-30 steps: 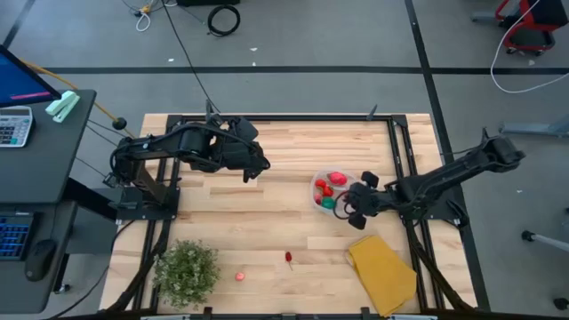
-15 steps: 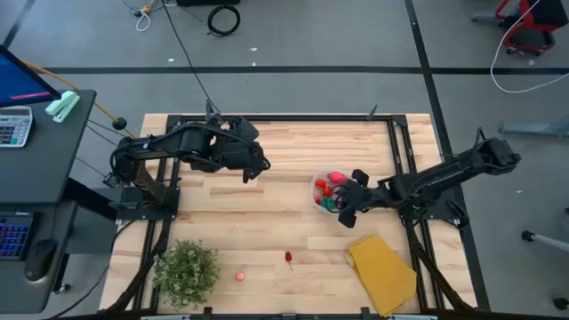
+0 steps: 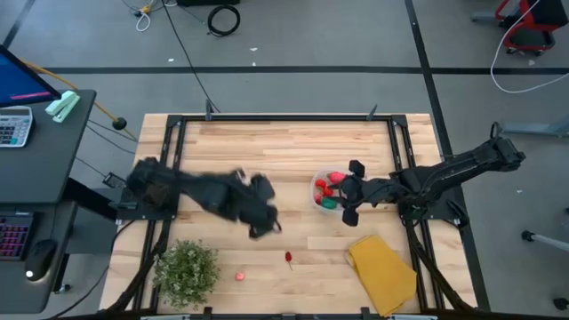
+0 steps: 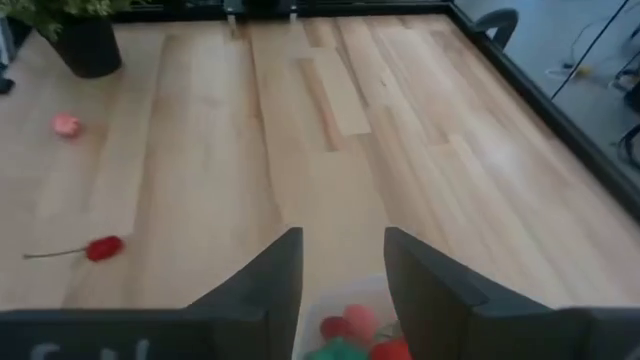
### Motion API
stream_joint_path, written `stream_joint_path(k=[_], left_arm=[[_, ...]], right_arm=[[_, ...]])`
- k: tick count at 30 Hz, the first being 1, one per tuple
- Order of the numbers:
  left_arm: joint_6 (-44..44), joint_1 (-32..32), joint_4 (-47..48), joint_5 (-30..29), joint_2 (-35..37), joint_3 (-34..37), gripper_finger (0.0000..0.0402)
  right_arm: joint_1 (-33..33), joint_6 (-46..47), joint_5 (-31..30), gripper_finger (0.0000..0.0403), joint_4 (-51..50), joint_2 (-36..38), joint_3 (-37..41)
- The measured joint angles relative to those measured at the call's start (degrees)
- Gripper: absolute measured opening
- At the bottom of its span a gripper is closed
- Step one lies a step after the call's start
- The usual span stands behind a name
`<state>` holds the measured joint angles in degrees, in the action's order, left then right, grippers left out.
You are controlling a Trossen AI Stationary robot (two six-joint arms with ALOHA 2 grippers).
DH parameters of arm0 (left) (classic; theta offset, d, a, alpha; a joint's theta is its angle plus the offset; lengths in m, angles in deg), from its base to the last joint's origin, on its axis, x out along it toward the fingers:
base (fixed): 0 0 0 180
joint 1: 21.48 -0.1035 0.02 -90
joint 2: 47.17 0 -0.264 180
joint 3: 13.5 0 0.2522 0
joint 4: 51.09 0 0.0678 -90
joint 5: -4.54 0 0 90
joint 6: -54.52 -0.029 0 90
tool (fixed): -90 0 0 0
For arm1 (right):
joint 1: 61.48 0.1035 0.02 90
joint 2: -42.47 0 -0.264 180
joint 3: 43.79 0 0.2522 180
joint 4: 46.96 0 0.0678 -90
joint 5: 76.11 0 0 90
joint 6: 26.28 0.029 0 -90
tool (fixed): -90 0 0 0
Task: Pick and placing Produce into tupperware
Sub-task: Put the pink peach into the transparent container
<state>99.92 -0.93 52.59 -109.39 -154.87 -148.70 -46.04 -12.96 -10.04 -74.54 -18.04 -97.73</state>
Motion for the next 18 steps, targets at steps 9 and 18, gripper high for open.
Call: stream_joint_path(k=[9, 18], left_arm=[[22.71, 6.93, 0.07, 8.06, -10.69, 0.06, 0.0079], [27.1, 11.49, 0.14, 21.08, -20.16, 0.03, 0.0116]], right_arm=[[-1.47, -10.64, -1.62, 0.0149, 0.1, 0.37, -0.34], [-3.45, -16.04, -1.62, 0.0149, 0.34, 0.37, -4.55]])
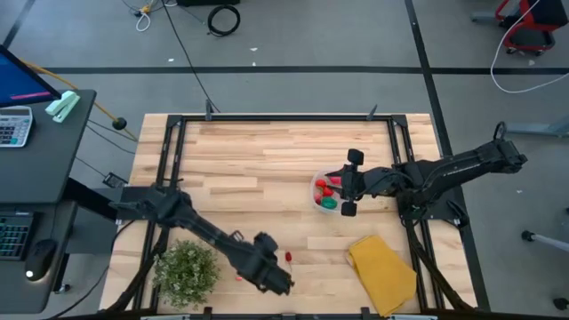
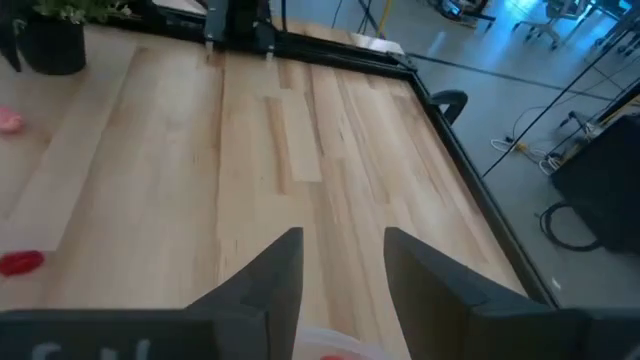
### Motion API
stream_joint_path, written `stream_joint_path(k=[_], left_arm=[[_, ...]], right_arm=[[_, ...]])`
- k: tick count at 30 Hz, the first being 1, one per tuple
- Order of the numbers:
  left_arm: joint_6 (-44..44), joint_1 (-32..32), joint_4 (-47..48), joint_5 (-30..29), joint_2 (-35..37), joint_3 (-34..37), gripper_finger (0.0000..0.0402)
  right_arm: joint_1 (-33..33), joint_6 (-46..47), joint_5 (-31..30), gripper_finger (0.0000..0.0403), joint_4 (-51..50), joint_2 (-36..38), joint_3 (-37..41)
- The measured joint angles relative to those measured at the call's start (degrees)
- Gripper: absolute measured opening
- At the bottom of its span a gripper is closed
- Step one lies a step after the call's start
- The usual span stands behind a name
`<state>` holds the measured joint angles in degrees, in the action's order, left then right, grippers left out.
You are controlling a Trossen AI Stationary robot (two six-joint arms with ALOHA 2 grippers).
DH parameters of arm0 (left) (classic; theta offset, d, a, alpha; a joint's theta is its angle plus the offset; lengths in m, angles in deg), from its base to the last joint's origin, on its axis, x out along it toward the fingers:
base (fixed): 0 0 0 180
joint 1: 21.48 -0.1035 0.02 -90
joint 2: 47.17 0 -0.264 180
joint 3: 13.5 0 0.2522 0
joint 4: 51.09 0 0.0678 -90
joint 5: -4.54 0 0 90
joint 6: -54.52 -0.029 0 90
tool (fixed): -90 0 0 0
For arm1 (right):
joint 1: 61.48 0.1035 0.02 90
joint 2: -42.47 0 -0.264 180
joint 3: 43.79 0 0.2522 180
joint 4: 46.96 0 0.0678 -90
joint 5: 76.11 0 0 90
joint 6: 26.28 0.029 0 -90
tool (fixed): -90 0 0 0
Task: Pick and placing Produce into tupperware
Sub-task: Put the pink peach into the transparent container
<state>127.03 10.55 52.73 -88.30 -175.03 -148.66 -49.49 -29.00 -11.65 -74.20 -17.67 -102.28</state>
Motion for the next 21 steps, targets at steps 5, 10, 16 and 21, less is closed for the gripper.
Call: stream_joint_path(k=[5, 10, 16, 21], left_arm=[[-1.32, 0.74, -0.39, 8.0, -4.83, 0.0, 0.016], [-4.38, 0.4, -6.9, 15.03, -7.66, 0.0, 0.0199], [-2.58, -0.25, -9.27, 15.59, -8.76, -0.04, 0.0219], [-2.25, -0.37, -2.96, 17.29, -9.1, -0.02, 0.0215]], right_arm=[[0.02, -1.09, 0.06, 0.0148, -1.27, 0.0, -0.02], [0.02, -1.56, 0.07, 0.0149, -3.32, 0.0, -0.02], [0.02, -1.6, 0.11, 0.0149, -6.22, 0.0, -0.02], [0.02, -1.58, 0.15, 0.0147, -7.72, 0.0, 0.0]])
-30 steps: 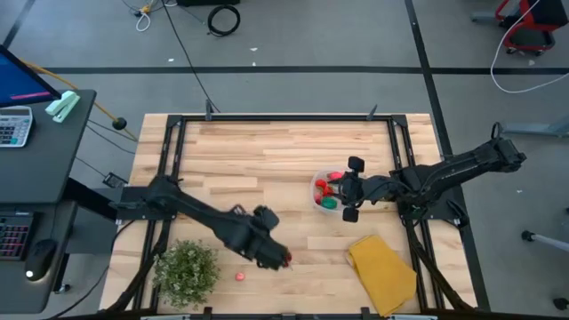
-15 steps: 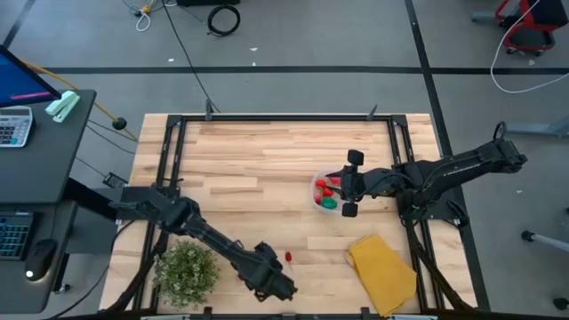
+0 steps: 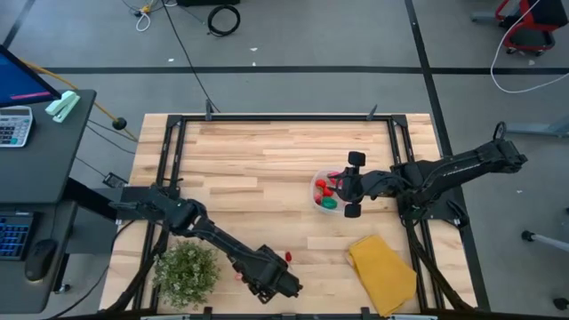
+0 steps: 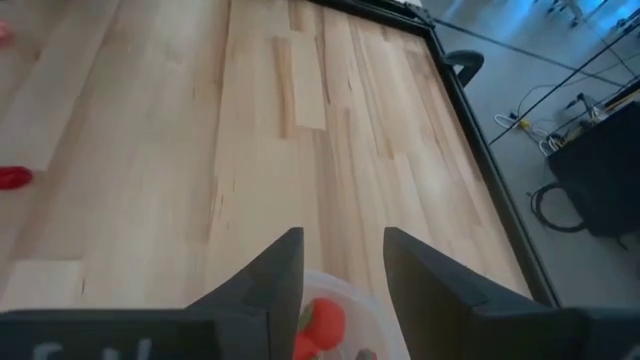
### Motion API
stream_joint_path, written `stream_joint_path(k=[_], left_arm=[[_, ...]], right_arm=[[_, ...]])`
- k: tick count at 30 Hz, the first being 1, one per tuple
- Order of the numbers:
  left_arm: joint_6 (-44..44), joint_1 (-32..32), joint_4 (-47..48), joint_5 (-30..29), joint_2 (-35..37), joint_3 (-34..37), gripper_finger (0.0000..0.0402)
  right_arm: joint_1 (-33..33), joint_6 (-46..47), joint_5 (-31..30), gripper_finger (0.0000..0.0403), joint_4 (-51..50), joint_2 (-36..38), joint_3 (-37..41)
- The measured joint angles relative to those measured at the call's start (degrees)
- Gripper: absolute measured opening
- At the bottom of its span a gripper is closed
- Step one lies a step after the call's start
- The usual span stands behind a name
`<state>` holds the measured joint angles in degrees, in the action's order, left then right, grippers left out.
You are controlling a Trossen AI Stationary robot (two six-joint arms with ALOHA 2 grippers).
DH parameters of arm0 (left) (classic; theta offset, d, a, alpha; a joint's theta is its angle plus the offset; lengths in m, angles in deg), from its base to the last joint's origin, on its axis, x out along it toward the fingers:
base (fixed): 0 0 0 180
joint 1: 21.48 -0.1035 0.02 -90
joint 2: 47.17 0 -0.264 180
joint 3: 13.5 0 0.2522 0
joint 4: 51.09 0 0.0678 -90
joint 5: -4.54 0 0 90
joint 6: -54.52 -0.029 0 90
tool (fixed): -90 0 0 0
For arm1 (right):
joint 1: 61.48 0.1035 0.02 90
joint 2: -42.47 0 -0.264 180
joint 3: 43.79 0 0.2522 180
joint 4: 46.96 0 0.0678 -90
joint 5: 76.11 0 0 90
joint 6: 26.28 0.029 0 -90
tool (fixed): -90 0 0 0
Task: Pick and placing Produce into tupperware
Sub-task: Put the pink peach into the transparent container
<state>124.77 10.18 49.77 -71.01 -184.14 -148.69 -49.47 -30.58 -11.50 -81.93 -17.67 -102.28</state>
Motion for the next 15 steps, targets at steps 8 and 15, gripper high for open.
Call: stream_joint_path(k=[8, 15], left_arm=[[2.68, 0.52, 0.26, 2.38, -0.04, 0.0, 0.0209], [2.9, 0.87, 0.69, 1.36, -2.04, -0.04, 0.0208]], right_arm=[[0.0, 0.19, 0.01, 0.0146, -1.88, 0.0, 0.0], [0.0, 0.22, 0.24, 0.0146, -2.92, 0.0, 0.0]])
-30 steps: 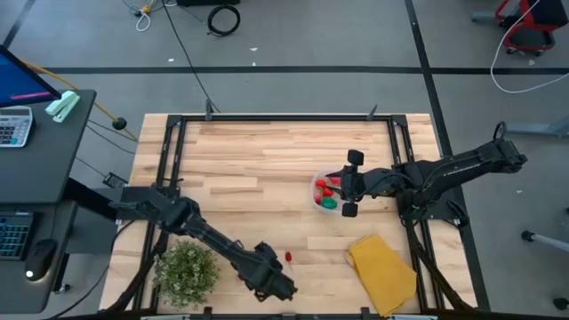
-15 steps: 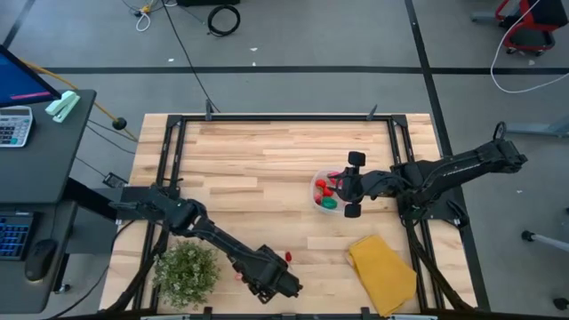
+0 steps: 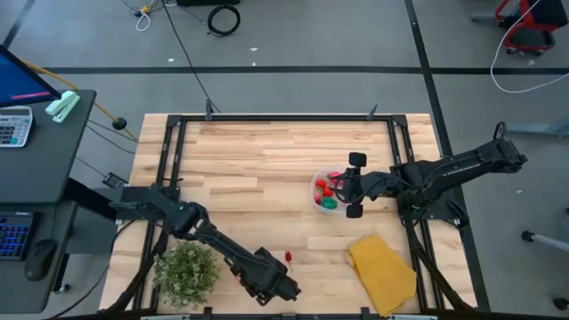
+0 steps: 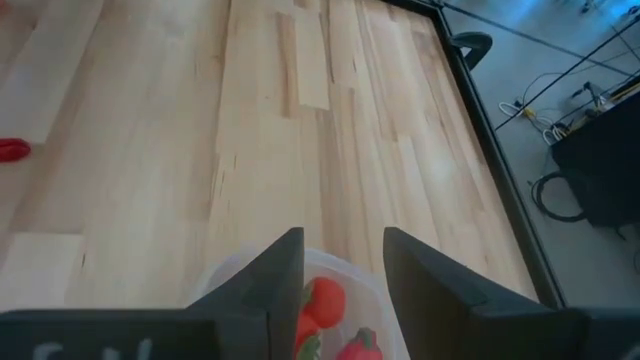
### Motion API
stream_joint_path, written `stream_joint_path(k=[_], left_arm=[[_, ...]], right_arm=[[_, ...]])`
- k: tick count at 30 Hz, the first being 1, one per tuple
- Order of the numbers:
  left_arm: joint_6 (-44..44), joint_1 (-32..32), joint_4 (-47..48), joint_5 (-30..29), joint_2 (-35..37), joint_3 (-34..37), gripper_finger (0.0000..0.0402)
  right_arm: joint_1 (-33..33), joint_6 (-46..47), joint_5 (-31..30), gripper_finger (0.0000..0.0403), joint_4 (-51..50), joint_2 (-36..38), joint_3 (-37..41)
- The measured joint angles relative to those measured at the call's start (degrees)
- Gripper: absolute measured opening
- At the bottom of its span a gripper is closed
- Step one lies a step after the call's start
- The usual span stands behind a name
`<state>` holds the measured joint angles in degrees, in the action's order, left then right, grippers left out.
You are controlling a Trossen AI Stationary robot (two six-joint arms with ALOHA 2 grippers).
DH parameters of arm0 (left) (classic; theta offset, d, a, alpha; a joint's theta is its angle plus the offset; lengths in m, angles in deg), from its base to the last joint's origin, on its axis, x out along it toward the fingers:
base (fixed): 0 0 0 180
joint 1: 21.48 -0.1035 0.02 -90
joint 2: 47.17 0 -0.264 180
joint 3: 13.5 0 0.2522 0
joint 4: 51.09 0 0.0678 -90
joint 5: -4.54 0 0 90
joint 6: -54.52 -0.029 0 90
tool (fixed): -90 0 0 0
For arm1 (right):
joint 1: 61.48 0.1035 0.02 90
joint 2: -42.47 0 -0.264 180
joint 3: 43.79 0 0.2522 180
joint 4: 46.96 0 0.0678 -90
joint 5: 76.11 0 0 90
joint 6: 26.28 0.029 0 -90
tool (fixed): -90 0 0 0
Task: Pick and placing Produce into tupperware
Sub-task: Put the pink peach into the transparent container
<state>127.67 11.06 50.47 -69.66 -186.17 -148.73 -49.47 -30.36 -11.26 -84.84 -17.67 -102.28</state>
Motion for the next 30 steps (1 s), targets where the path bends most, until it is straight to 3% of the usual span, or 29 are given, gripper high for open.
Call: stream_joint_path(k=[14, 26, 30], left_arm=[[-1.93, -0.17, 1.58, 0.81, -4.5, 0.09, 0.0195], [0.48, -1.09, 1.13, 0.91, -4.78, 0.04, 0.0066], [-1.2, -2.26, 1.34, -1.69, -4.77, 0.02, 0.0046]], right_arm=[[0.0, 0.07, -0.02, 0.0146, 0.04, 0.0, 0.0], [0.14, -0.83, -0.14, 0.0146, 0.19, 0.47, 0.0], [0.15, -1.13, -0.27, 0.0146, 0.05, 3.21, 0.0]])
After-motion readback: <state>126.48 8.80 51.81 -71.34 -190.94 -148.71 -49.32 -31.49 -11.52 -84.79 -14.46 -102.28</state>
